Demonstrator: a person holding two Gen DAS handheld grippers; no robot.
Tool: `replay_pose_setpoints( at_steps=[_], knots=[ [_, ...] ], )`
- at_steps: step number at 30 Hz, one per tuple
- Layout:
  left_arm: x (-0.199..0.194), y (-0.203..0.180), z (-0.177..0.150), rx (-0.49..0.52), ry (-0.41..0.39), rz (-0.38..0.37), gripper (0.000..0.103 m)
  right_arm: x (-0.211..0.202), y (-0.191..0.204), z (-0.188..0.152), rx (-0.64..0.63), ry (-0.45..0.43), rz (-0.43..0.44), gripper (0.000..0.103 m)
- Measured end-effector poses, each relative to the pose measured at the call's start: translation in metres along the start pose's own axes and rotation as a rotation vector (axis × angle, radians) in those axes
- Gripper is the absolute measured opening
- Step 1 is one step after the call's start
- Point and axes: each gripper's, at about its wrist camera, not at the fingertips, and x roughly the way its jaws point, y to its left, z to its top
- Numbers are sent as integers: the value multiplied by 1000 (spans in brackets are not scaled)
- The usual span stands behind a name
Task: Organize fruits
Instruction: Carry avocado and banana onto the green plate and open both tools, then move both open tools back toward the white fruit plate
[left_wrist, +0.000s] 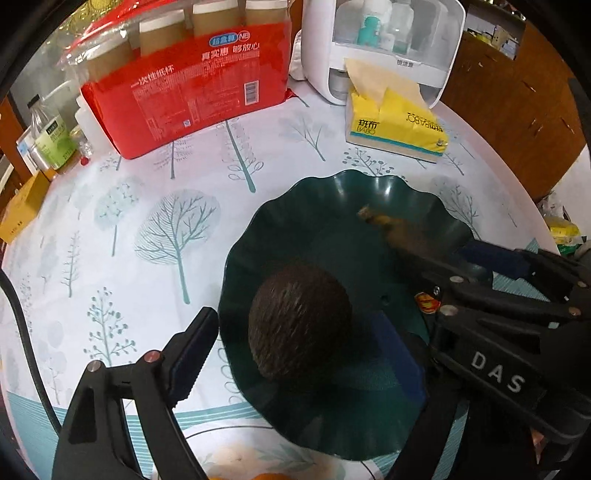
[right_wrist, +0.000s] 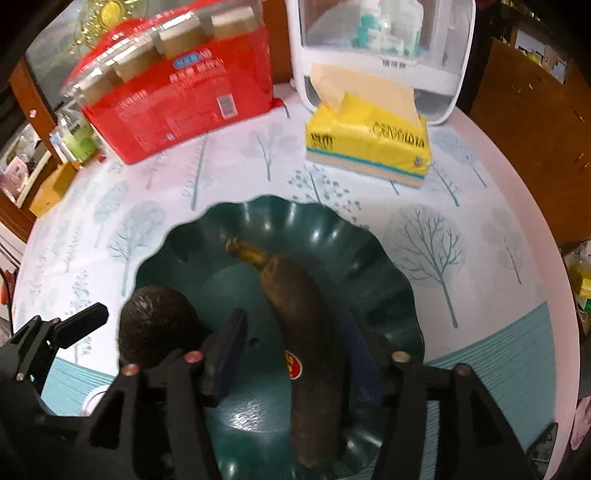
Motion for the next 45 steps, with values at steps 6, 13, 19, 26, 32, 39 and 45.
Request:
replay_pose_setpoints(
  at_steps=[6,13,19,26,32,39,45],
  knots=[
    [-23,5,1,-22,-35,-7,86,-19,3,0,-5,-31,23,61],
    [-57,11,-12,-49,-96,20,86,-41,5,-6,10,-55,45,61],
    [-88,15,-32,-85,-164,33,86,-62,6,-17,18,-73,52,61],
    [-121,15,-50,-95,-167,74,86,-96,10,-35,5,-127,37,61],
    [-159,16,-72,-104,-213,118,86,-126,17,-50,-31,-144,6,61],
    [-196,25,-101,-158,-227,117,86,-160,20,-73,-29,-164,68,69],
    [-225,23,-128,-161,-244,131,86,-184,27,-94,-49,-178,120,74]
  ],
)
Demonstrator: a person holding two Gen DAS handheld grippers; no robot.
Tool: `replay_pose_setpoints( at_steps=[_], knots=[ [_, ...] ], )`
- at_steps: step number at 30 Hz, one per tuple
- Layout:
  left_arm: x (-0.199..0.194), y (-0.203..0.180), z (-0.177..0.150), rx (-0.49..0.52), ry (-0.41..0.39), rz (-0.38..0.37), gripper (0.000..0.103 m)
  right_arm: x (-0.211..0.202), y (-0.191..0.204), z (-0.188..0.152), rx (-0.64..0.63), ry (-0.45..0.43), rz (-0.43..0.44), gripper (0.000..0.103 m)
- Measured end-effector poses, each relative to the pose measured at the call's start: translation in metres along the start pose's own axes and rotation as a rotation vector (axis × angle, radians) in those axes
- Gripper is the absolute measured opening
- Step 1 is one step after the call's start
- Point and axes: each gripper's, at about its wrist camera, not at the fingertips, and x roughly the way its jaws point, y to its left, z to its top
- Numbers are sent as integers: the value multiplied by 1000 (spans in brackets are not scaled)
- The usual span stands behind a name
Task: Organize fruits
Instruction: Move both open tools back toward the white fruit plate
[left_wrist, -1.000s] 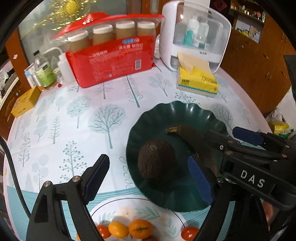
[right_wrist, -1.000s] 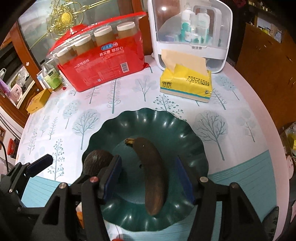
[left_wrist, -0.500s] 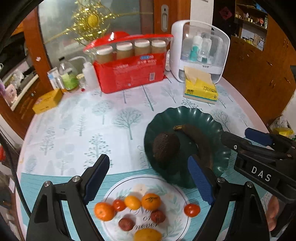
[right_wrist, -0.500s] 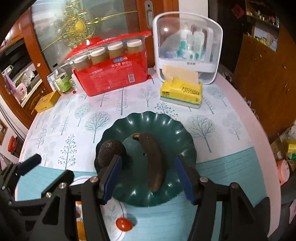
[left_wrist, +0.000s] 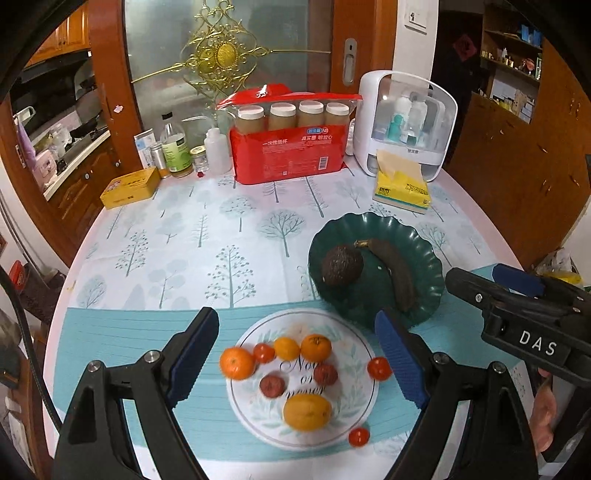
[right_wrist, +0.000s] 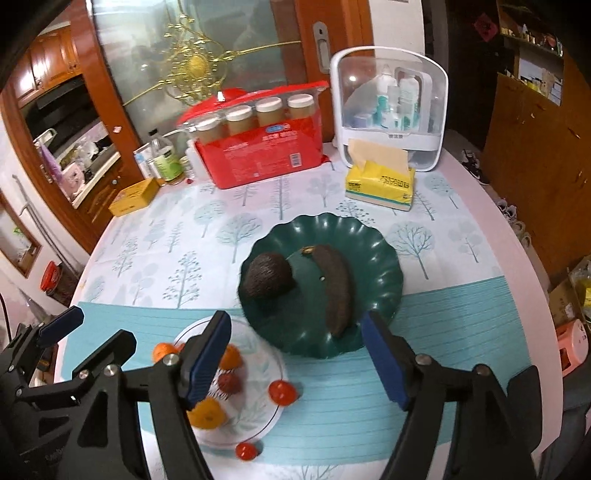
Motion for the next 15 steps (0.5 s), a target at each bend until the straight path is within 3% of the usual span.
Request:
replay_pose_setpoints(
  at_steps=[7,15],
  knots=[
    [-21,7,-19,-17,8,32,86,-27,20,-19,-78,-48,17,74],
    [0,22,-54,-69,99,54,86,-28,35,-57,-225,-81,-16,74]
  ],
)
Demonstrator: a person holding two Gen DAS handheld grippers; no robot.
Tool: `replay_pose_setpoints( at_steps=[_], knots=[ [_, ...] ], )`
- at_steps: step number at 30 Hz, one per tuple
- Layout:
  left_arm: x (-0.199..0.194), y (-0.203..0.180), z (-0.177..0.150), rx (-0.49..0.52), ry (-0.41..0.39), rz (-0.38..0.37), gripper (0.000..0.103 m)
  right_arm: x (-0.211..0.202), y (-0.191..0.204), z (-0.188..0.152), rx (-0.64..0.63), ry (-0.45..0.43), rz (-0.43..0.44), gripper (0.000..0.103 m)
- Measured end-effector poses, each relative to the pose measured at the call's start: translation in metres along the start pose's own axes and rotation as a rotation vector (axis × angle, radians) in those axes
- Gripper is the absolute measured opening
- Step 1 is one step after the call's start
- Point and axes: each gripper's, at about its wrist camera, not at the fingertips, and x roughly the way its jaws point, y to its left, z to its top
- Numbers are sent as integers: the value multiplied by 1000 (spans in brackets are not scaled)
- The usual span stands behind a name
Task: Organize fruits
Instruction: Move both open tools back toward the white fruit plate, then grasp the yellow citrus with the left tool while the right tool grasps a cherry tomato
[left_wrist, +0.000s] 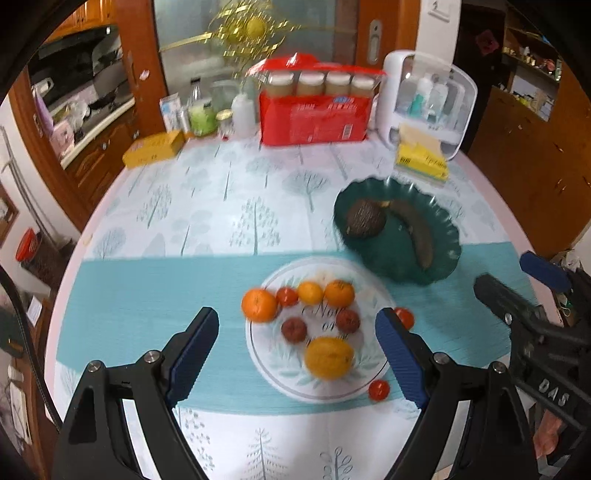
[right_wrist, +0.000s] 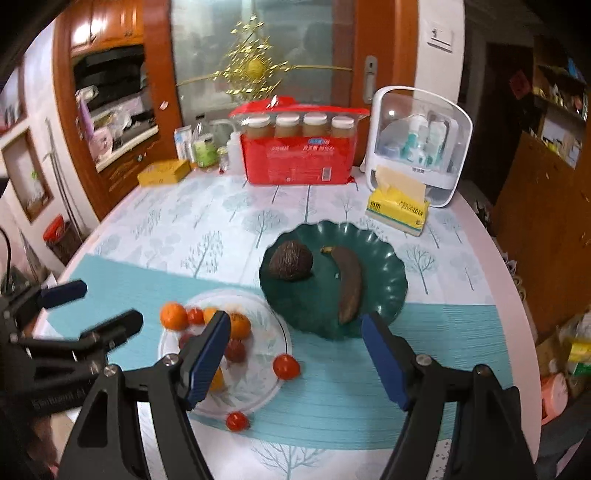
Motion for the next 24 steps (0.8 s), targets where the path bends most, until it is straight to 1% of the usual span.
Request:
replay_pose_setpoints(
  at_steps=[2,5,8,10,13,18,24],
  knots=[
    [13,1,-9,-6,32,5,86,7,2,-13,-18,29,7,74],
    [30,2,-22,-12,72,4,86,24,4,-35,-37,104,22,74],
    [47,0,-33,-15,113,-1,86,44,5,-57,-46,175,66,74],
    [56,-1,-39,-15,137,-7,86,54,6,-68,-43,207,103,74],
    [69,-2,-45,-19,164,-22,86,65,9,-80,-45,236,151,74],
    [89,0,-52,-54,221,-45,86,82,19,-95,-58,284,196,74],
    [107,-2,-57,-67,258,-64,86,91,32,-105,-92,298,228,74]
  ],
)
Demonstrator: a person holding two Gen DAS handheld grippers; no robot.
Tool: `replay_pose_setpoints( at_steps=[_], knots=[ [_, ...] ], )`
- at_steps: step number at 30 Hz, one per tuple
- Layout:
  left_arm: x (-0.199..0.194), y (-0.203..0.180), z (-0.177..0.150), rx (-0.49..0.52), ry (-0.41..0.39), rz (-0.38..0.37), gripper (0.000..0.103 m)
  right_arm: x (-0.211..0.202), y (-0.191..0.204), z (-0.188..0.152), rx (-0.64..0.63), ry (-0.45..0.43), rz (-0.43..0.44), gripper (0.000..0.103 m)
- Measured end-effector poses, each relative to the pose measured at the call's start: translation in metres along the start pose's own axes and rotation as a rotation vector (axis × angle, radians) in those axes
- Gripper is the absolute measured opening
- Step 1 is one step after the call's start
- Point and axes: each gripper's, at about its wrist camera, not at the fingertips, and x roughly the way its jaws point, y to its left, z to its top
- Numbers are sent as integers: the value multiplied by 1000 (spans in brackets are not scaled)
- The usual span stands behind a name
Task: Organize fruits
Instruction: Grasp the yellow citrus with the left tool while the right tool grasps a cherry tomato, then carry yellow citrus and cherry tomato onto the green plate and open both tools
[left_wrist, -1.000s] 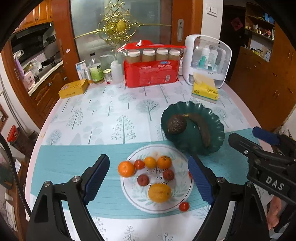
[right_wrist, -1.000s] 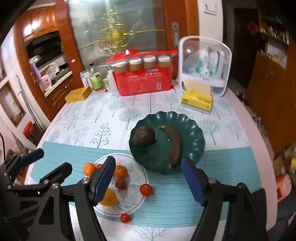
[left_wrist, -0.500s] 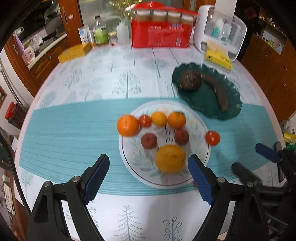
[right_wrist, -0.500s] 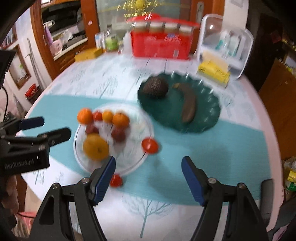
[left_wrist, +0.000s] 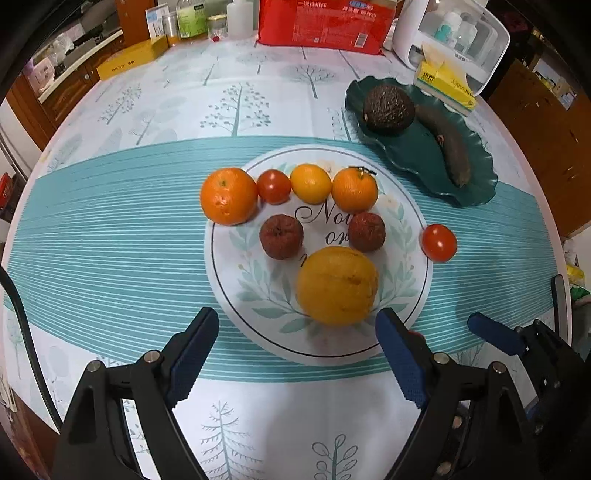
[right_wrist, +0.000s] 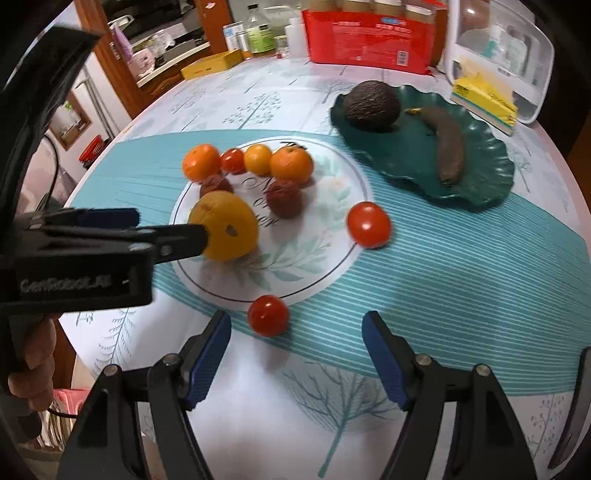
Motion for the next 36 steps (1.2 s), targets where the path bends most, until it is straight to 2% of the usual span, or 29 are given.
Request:
replay_pose_setpoints(
  at_steps=[3,10,15,17,19,21,30,36],
  knots=[
    [11,-1,3,-10,22,-13,86,5,3,-1,-18,1,-5,73],
    [29,-7,10,-12,43,-30,83,16,5,-3,-34,23,0,52],
    [38,-12,15,-6,49,-45,71,20,8,-4,-56,22,11,45],
    [40,-15,16,1,51,-55,64,23,10,-4,-67,29,19,34],
    [42,-20,17,9,53,-64,58,23,11,-4,-80,24,15,28],
    [43,-23,17,16,55,-78,50,23,10,-4,-79,23,20,28],
    [38,-29,17,41,39,-49,47,17,-1,1,-47,13,33,27],
    [10,-38,26,77,-15,-58,47,-4,-15,11,-8,-37,26,27]
  ],
)
